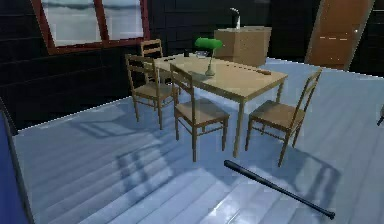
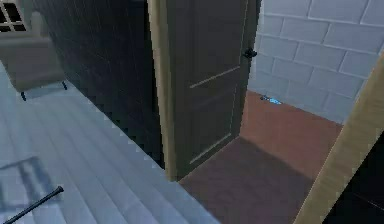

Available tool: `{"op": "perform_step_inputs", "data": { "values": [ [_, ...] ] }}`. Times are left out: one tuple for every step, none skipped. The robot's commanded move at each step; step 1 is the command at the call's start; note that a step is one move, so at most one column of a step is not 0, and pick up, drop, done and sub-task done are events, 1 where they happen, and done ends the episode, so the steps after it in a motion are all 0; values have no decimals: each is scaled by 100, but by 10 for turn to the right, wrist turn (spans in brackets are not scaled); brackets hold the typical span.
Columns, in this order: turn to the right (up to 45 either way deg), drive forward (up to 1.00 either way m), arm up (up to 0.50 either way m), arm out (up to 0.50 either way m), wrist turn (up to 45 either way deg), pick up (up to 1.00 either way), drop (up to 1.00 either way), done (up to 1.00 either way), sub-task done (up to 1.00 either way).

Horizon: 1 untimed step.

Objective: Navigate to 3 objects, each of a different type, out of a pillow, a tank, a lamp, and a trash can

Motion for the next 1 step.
{"op": "perform_step_inputs", "data": {
  "values": [
    [-90,0,0,0,0,0,0,0,0]
  ]
}}
